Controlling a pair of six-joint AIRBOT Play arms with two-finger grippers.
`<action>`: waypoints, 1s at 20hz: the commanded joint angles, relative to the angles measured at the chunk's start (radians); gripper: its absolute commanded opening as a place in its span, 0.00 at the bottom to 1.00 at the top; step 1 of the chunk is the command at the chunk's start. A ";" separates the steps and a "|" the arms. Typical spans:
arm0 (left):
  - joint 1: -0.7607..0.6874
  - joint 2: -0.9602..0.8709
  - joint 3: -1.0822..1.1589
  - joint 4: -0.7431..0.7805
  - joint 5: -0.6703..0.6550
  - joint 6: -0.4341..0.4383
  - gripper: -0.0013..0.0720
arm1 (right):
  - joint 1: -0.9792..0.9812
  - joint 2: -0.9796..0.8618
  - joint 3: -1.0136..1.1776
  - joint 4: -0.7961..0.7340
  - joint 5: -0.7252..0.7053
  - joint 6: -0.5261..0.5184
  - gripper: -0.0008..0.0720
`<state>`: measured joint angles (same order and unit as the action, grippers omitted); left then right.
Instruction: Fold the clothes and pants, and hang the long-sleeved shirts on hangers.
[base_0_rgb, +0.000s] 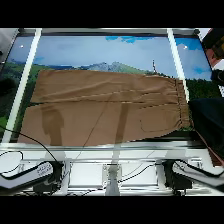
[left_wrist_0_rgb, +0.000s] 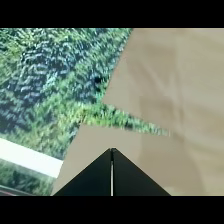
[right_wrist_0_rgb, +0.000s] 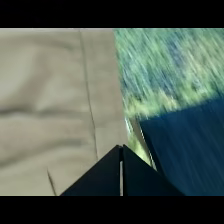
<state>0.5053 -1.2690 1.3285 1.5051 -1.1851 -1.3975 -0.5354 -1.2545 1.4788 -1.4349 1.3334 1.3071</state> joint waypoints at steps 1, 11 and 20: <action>0.031 0.172 -0.164 0.006 -0.034 0.056 0.05 | -0.075 0.245 -0.194 -0.077 0.084 0.028 0.07; 0.064 0.335 -0.426 -0.138 0.012 0.075 0.05 | -0.171 0.667 -1.046 0.181 -0.165 0.243 0.60; 0.063 0.335 -0.426 -0.201 0.029 0.079 0.05 | -0.292 0.409 -1.038 0.416 -0.259 0.254 0.63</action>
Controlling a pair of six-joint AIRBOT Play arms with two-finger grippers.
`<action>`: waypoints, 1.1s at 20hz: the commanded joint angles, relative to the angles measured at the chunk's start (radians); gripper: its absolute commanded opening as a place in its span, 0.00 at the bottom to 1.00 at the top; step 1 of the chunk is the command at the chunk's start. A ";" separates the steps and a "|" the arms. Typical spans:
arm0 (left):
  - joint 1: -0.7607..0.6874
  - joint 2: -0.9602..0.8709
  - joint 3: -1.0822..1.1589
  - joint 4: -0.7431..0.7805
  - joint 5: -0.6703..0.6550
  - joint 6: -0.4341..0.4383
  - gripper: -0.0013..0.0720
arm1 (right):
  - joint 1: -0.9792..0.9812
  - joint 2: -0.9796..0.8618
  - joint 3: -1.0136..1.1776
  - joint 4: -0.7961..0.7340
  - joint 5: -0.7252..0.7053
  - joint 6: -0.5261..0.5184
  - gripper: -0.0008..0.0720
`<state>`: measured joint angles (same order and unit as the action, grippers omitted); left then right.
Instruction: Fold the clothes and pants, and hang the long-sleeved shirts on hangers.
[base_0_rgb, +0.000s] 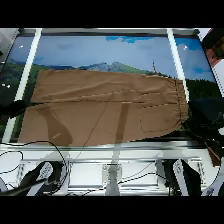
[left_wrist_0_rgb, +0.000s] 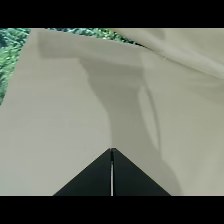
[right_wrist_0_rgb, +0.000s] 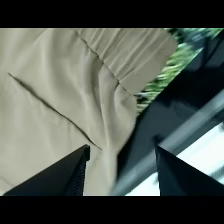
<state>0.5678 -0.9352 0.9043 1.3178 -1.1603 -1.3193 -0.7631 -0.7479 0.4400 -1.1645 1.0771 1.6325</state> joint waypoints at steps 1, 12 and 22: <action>0.001 0.001 -0.002 -0.014 0.004 0.001 0.05 | -0.116 -0.139 0.003 0.206 0.007 -0.144 0.63; 0.001 0.001 -0.002 -0.014 -0.029 0.000 0.07 | -0.376 -0.364 0.003 0.436 0.004 -0.540 0.68; 0.001 -0.017 -0.003 -0.014 -0.096 0.000 0.73 | -0.298 -0.446 0.003 0.537 -0.107 -0.711 0.54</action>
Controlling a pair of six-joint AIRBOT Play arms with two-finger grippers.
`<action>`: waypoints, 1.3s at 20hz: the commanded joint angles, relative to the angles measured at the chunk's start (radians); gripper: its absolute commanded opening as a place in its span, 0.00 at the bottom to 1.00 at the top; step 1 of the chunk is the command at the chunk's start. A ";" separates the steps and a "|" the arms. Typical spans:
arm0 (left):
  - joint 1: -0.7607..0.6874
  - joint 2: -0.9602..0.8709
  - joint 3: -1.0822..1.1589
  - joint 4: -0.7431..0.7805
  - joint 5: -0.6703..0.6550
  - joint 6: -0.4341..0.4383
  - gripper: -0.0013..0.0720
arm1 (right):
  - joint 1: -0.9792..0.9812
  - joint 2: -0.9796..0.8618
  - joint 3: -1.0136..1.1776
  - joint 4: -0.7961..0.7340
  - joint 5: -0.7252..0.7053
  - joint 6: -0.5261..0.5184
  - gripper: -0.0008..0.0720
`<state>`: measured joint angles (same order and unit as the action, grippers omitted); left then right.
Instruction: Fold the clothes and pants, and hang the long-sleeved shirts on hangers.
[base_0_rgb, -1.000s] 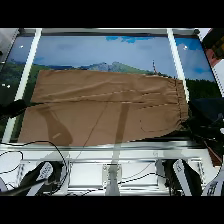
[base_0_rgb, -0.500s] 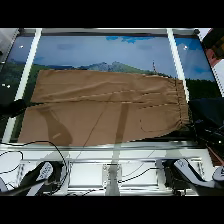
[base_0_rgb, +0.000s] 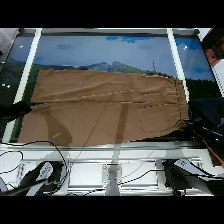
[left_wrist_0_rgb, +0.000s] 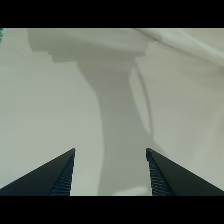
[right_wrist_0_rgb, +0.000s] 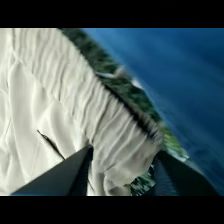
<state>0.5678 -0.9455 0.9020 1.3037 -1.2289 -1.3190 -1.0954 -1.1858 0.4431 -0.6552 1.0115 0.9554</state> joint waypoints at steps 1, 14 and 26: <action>0.001 -0.008 -0.002 0.000 -0.042 0.000 0.73 | 0.058 -0.008 0.000 0.035 -0.050 -0.034 0.54; 0.224 -0.005 -0.148 -0.039 -0.107 0.019 0.89 | 0.134 -0.008 0.000 0.079 -0.068 -0.032 0.07; 0.513 -0.044 -0.220 0.012 -0.009 0.056 0.89 | 0.134 -0.008 0.000 0.088 -0.062 -0.029 0.07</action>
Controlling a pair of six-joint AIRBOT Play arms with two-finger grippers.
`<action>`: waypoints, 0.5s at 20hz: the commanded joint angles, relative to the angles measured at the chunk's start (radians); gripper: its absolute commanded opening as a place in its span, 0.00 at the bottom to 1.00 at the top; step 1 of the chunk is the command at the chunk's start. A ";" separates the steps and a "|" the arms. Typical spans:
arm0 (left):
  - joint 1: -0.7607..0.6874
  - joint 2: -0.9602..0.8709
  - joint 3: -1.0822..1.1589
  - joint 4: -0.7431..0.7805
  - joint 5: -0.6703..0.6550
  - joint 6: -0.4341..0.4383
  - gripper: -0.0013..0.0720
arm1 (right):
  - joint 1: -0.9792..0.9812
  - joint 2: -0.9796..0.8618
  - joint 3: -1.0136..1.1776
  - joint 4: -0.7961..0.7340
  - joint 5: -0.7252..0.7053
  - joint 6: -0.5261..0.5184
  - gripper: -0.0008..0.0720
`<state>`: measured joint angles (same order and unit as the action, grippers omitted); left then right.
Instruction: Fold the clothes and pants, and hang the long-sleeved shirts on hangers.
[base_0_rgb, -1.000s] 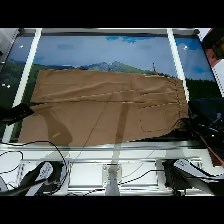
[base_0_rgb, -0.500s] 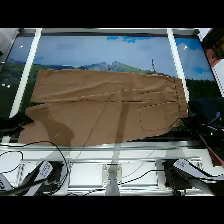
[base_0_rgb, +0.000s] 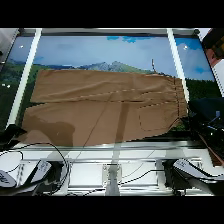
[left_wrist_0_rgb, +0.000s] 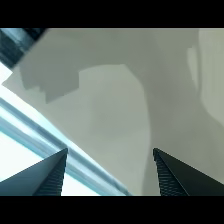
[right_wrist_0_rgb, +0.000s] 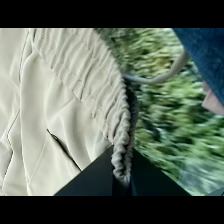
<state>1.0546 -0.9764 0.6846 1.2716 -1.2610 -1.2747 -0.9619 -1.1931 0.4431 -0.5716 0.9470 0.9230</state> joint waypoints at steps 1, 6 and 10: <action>0.026 -0.016 -0.003 0.080 0.023 0.011 0.89 | 0.001 0.000 0.000 0.013 0.002 0.003 0.07; 0.026 -0.056 -0.003 0.120 0.015 0.011 0.89 | 0.001 0.000 0.000 0.023 0.003 0.003 0.07; 0.026 -0.090 -0.004 0.149 0.057 0.011 0.89 | 0.001 0.000 0.000 0.023 0.003 0.003 0.07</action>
<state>1.0790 -1.0439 0.6811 1.3964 -1.2331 -1.2636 -0.9619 -1.1931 0.4431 -0.5503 0.9497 0.9257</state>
